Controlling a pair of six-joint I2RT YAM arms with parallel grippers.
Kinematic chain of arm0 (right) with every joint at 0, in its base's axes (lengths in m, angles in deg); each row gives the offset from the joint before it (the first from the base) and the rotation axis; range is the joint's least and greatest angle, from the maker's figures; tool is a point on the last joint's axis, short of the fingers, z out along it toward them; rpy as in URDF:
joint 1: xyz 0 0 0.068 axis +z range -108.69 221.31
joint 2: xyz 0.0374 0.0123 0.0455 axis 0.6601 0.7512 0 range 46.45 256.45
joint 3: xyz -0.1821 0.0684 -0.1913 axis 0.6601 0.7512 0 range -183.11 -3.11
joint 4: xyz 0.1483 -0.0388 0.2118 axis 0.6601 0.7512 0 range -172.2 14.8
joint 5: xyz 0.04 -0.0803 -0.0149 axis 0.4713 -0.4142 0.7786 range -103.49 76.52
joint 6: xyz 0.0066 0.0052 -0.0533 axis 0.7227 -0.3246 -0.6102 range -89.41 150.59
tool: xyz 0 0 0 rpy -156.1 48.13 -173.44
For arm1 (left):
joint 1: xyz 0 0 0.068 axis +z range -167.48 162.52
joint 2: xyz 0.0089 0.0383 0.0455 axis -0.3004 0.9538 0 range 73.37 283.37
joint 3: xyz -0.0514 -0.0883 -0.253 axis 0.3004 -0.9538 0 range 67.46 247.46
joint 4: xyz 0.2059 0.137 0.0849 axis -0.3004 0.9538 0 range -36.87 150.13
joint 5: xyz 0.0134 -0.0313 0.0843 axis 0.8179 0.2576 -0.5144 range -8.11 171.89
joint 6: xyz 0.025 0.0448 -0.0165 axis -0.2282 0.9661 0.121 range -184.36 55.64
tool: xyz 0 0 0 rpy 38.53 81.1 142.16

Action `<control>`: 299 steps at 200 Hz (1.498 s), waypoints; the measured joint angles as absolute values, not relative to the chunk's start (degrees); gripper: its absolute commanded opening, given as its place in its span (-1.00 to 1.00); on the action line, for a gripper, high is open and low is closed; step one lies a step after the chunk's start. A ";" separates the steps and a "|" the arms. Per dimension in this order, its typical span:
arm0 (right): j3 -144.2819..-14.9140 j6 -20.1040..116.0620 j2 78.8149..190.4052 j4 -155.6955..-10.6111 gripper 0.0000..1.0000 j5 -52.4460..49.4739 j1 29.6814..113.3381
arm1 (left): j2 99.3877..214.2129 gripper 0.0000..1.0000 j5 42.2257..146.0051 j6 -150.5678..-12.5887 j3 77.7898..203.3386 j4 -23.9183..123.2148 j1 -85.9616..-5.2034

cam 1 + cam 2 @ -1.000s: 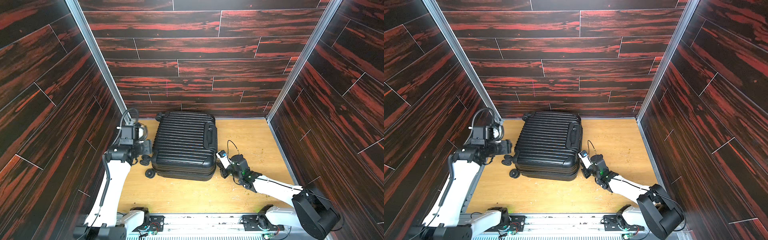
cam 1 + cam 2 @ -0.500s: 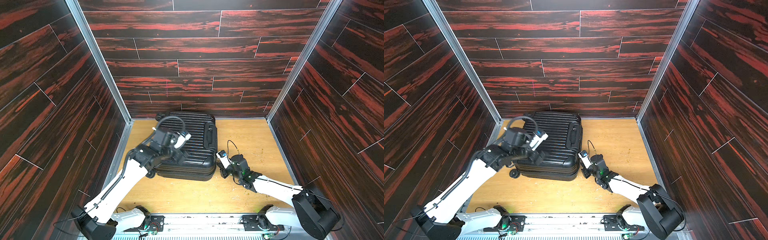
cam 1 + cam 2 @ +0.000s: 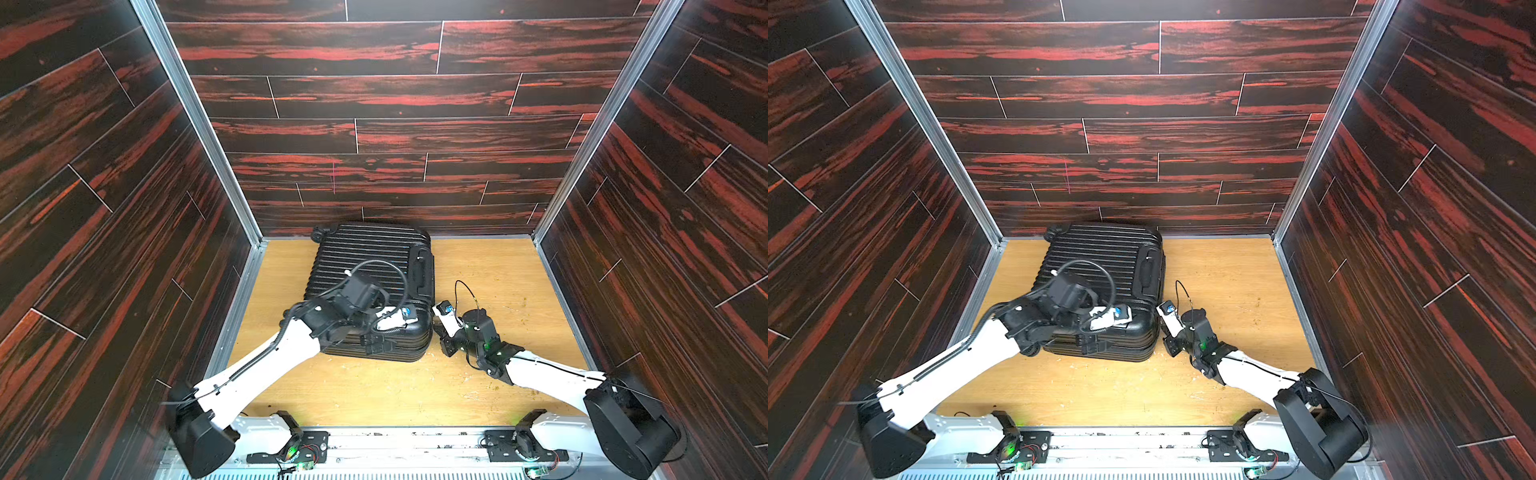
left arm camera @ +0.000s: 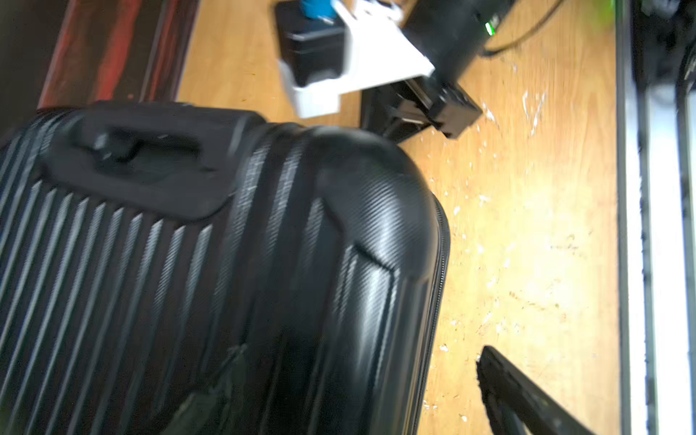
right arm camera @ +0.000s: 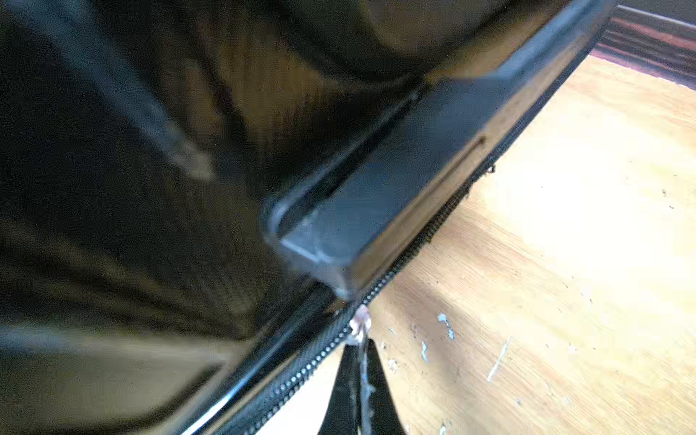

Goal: Close the suitcase zippers
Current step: Adjust the suitcase at the center of the board, then zip the zipper on the suitcase.

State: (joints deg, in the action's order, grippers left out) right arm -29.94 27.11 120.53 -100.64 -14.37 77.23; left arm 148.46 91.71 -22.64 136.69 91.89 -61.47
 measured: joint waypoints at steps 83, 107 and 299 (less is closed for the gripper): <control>-28.58 27.24 118.37 -100.55 -1.00 -12.47 76.95 | 153.07 0.93 79.10 -21.88 137.83 86.34 -66.52; -28.17 27.55 116.86 -100.07 -1.00 -11.29 76.90 | 153.23 0.93 75.78 -23.52 137.83 86.08 -67.92; -25.11 31.39 111.00 -97.56 -1.00 -1.19 77.14 | 153.12 0.94 66.33 -32.24 134.09 74.89 -68.73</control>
